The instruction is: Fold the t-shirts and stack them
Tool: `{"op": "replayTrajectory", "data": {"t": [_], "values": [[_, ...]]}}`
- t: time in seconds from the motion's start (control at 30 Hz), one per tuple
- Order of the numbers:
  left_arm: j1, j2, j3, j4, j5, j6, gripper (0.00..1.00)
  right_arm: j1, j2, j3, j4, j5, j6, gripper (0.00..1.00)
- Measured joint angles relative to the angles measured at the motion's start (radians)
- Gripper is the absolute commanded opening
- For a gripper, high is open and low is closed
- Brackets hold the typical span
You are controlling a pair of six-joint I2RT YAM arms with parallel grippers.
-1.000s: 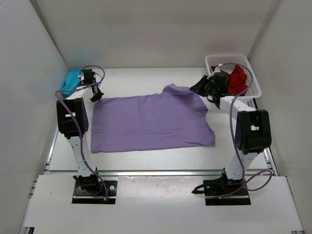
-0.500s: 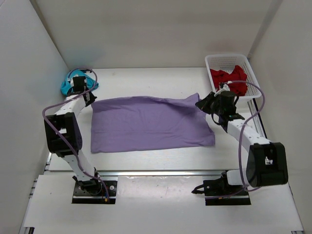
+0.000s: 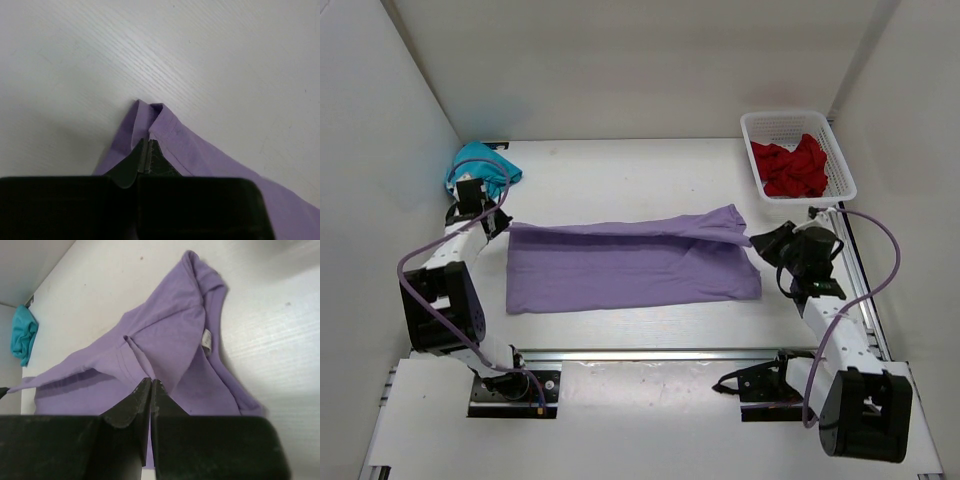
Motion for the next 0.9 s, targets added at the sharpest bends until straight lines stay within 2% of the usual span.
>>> {"op": "replayTrajectory", "data": {"t": [0.27,0.43,0.47,0.5,0.53,0.57,0.67,0.73,0.77,0.87,0.9], "values": [[0.024,-0.115,-0.155,0.025,0.027,-0.014,0.01,-0.007,-0.115,-0.074,-0.069,-0.013,-0.004,0.00],[0.069,-0.153,-0.252,0.031,0.072,-0.040,0.27,0.010,-0.132,-0.157,-0.066,-0.017,0.005,0.02],[0.080,-0.152,-0.264,0.031,0.086,-0.049,0.30,0.010,-0.132,-0.175,-0.070,-0.017,0.009,0.04],[0.095,-0.152,-0.273,0.035,0.099,-0.058,0.40,0.010,-0.130,-0.190,-0.076,-0.015,0.013,0.13],[0.114,-0.154,-0.284,0.040,0.119,-0.071,0.44,0.010,-0.130,-0.201,-0.081,-0.013,0.019,0.21],[0.137,-0.158,-0.295,0.047,0.138,-0.088,0.44,0.010,-0.131,-0.208,-0.087,-0.010,0.021,0.25],[0.178,-0.192,-0.314,0.057,0.164,-0.134,0.43,0.012,-0.136,-0.198,-0.110,0.014,0.016,0.27],[0.162,-0.237,-0.315,0.072,0.169,-0.157,0.45,0.036,-0.146,-0.169,-0.135,0.054,0.002,0.23],[0.133,-0.265,-0.315,0.087,0.165,-0.167,0.46,0.058,-0.154,-0.150,-0.142,0.082,-0.005,0.18],[-0.007,-0.326,-0.309,0.139,0.161,-0.182,0.45,0.160,-0.164,-0.092,-0.123,0.154,-0.031,0.00],[-0.075,-0.336,-0.303,0.157,0.145,-0.181,0.43,0.212,-0.140,-0.062,-0.121,0.186,-0.042,0.00]]}}
